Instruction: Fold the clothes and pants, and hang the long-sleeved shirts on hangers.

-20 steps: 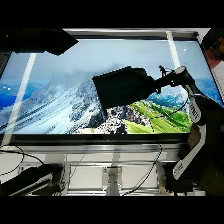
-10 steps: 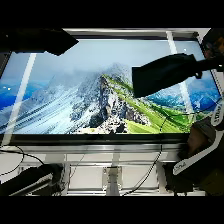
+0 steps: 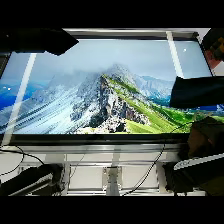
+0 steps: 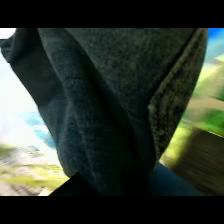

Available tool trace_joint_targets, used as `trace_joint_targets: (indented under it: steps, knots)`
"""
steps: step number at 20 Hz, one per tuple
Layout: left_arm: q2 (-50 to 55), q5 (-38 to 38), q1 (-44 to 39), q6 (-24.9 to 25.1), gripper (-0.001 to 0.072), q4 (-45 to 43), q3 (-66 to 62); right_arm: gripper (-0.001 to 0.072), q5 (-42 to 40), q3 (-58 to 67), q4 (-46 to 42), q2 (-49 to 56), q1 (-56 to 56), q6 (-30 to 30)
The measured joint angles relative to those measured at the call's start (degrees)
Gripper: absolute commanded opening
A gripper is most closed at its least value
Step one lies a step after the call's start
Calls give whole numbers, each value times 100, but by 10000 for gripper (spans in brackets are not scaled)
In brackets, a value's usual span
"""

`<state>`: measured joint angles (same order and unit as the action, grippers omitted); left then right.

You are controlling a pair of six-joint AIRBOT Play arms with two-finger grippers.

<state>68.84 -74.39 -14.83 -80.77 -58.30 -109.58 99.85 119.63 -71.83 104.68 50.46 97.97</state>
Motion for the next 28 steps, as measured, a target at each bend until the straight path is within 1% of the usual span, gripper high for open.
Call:
trace_joint_targets:
  steps: [1, 2, 3, 4, 7, 9, 10, 13, 14, 15, 16, 17, 19, 22, 25, 28]
  knots:
    - [13, 26, -2, 0, 36, 0, 0, 15, 96, 0, -129, -15, 101, 2]
    - [26, 33, 0, 0, 36, -4, 0, 63, 175, 0, -210, -35, 166, 0]
    - [35, 48, 0, 0, 36, -4, 0, 323, 245, 0, -260, -44, 212, 2]
    - [46, 61, 0, 0, 36, -4, 0, 527, 286, 0, -326, -52, 240, 2]
    - [61, 72, 4, 9, 36, -70, 0, 535, 426, 4, -435, -125, 284, 20]
    - [68, 72, 4, 17, 36, -321, 0, 537, 518, 9, -516, -225, 295, 35]
    - [70, 72, 22, 20, 36, -514, 0, 551, 509, 11, -575, -286, 297, 39]
    - [57, 76, 264, 17, 36, -1047, 0, 534, 505, 15, -702, -501, 308, 66]
    - [37, 90, 433, 17, 35, -1158, 0, 411, 459, 15, -658, -584, 308, 94]
    - [9, 107, 660, 17, 36, -1246, 0, 307, 361, 15, -538, -669, 306, 131]
    - [-31, 118, 931, 15, 35, -1311, 0, 187, 219, 15, -273, -772, 306, 166]
    - [-76, 129, 1204, 13, 36, -1327, 0, 20, 26, 17, 118, -874, 295, 175]
    - [-179, 149, 1814, 11, 35, -1272, 0, 16, -463, 17, 1126, -1073, 232, 197]
    - [-313, 155, 2616, 50, 36, -944, 0, 15, -1097, 17, 2629, -1296, -140, 48]
    - [-380, 166, 3088, 146, 36, -599, 0, 15, -1403, 15, 3416, -1386, -833, -74]
    - [-404, 166, 3270, 181, 37, -439, 0, 15, -1604, 4, 3744, -1421, -1729, -201]
